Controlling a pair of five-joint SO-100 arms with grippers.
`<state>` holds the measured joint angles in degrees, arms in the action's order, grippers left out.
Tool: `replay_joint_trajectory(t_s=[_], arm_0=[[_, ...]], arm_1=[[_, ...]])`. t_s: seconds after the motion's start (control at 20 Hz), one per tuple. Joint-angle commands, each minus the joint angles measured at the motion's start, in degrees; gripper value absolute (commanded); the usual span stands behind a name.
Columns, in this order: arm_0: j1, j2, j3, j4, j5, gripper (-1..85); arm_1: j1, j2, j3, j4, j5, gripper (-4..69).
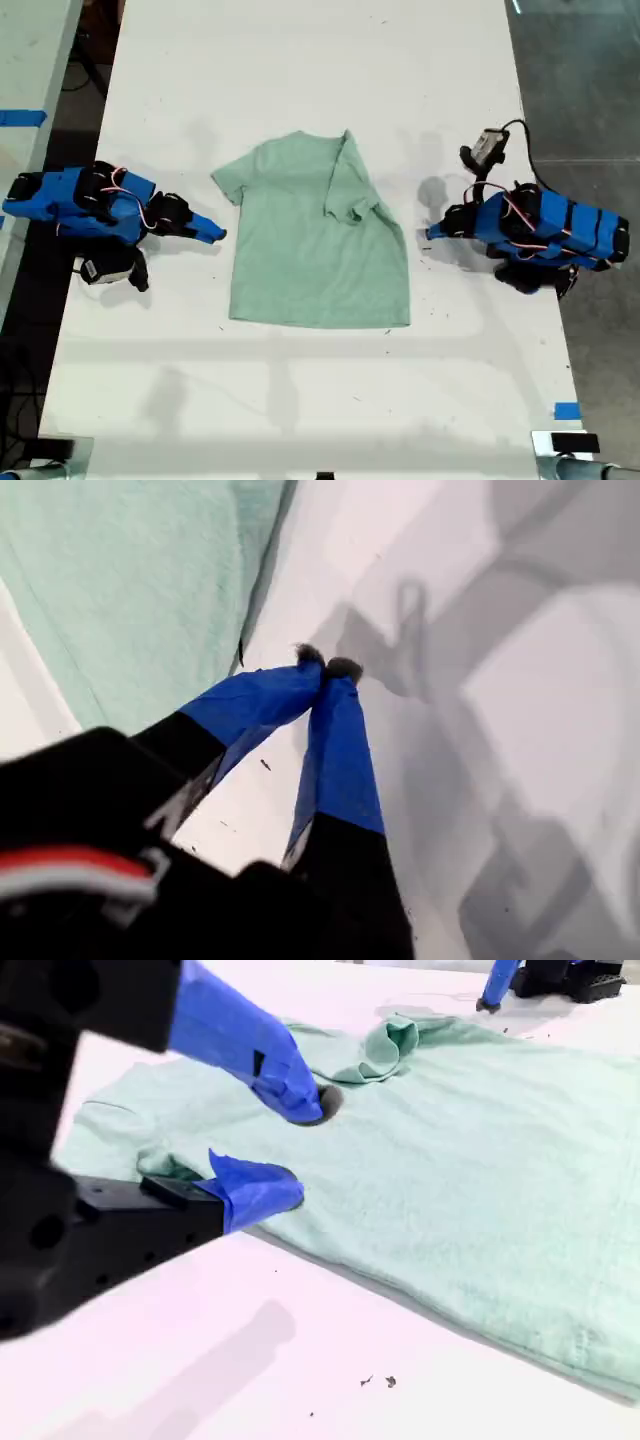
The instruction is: Fold t shirt
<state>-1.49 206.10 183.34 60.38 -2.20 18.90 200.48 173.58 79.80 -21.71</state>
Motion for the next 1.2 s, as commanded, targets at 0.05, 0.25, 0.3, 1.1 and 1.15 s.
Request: replay_joint_trajectory(t_s=[0.05, 0.25, 0.3, 1.1, 1.15], arm_0=[[0.53, 0.53, 0.79, 0.18, -0.88, 10.4], [0.53, 0.53, 0.79, 0.18, -0.88, 10.4], [0.62, 0.53, 0.79, 0.18, -0.88, 10.4], [0.62, 0.53, 0.79, 0.18, -0.88, 10.4], [0.62, 0.53, 0.79, 0.18, -0.88, 10.4]], arm_1=[[-1.05, 0.62, 1.67, 0.88, 3.87, 0.6], [-1.58, 0.62, 1.67, 1.05, 4.66, 0.6], [-1.49, 0.62, 1.67, 1.05, 4.66, 0.6], [-2.37, 0.62, 1.76, 1.05, 5.10, 0.6], [-2.37, 0.62, 1.76, 1.05, 5.19, 0.6]])
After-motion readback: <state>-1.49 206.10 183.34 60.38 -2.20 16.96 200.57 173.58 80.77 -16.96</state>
